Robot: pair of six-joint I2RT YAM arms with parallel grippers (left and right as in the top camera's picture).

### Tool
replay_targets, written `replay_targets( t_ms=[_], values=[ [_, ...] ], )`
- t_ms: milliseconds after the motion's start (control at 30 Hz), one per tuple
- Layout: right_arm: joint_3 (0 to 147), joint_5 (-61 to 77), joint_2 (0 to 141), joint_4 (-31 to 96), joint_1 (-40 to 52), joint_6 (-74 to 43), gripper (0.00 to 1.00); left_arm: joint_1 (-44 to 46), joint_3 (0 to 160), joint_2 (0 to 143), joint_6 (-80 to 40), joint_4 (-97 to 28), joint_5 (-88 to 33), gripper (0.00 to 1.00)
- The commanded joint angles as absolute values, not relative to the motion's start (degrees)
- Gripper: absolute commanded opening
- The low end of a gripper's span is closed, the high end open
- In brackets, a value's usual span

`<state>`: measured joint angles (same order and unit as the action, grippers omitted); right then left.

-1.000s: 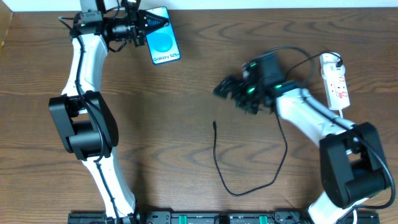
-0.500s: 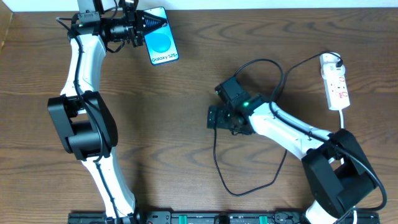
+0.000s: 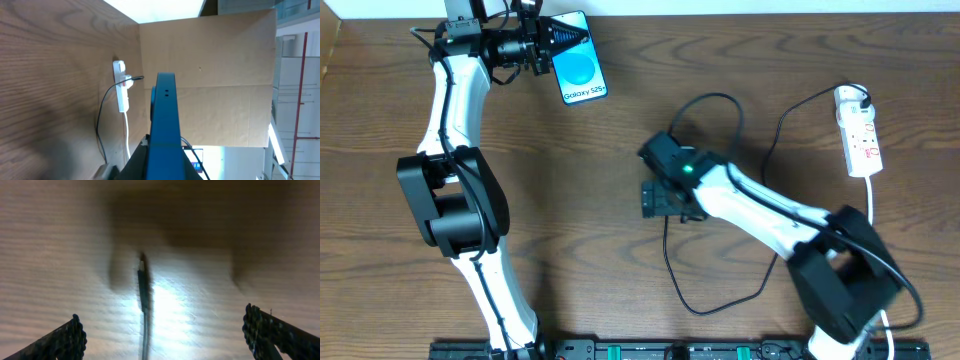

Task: Plug charger to phone and switch on socket
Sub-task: 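Move the right gripper down to the black cable's USB-C end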

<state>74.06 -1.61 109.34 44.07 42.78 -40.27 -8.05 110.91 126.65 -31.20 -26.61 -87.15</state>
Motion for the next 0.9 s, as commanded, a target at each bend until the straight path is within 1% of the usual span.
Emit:
replay_targets(
  t_ms=[0,100,233,267,300,367,400,433,467,533,600,633,667,867],
  values=[
    [81.01,-3.62,115.79,48.8,44.1,-38.59,0.99,-8.34,111.22,124.92,-30.44,-26.52,-89.95,0.08],
    [83.85,-4.38,119.2,51.68,44.14,-38.5,0.93,-8.34,111.22,124.95,-30.44,-26.52,-89.97,0.08],
    [84.01,-4.38,120.03,51.42,44.58,-39.35,0.9,-8.34,111.22,124.95,-30.44,-26.52,-89.97,0.07],
    [84.01,-4.36,119.98,51.35,44.58,-39.83,0.88,-8.34,111.22,124.95,-30.44,-26.52,-89.95,0.07],
    [84.01,-4.36,119.98,51.29,44.53,-40.21,0.84,-8.34,111.22,124.95,-30.44,-26.52,-89.95,0.08],
    [83.99,-4.36,120.05,51.31,44.45,-40.21,0.65,-8.34,111.22,124.95,-30.44,-26.52,-89.93,0.07],
    [83.96,-4.38,120.05,51.37,44.45,-40.18,0.59,-8.34,111.22,124.92,-30.41,-26.52,-89.93,0.07],
    [83.96,-4.38,120.05,51.48,44.45,-40.16,0.47,-8.34,111.22,124.95,-30.44,-26.52,-89.95,0.08],
    [83.96,-4.38,120.05,51.51,44.47,-40.14,0.39,-8.32,111.22,124.92,-30.41,-26.52,-89.95,0.08],
    [83.96,-4.4,120.14,51.4,44.64,-40.03,0.31,-8.34,111.22,124.92,-30.44,-26.52,-89.95,0.07],
    [83.96,-4.38,120.14,51.42,44.71,-40.21,0.16,-8.34,111.22,124.95,-30.44,-26.55,-89.97,0.07],
    [83.96,-4.36,120.14,51.48,44.71,-40.23,0.04,-8.34,111.22,124.95,-30.44,-26.55,-89.95,0.08],
    [83.96,-4.29,120.14,51.62,44.56,-40.21,0.01,-8.34,111.22,124.95,-30.44,-26.55,-89.95,0.07],
    [84.6,-4.05,120.11,53.78,43.92,-39.72,0.02,-8.34,111.22,124.95,-30.44,-26.55,-90.0,0.07]
  ],
)
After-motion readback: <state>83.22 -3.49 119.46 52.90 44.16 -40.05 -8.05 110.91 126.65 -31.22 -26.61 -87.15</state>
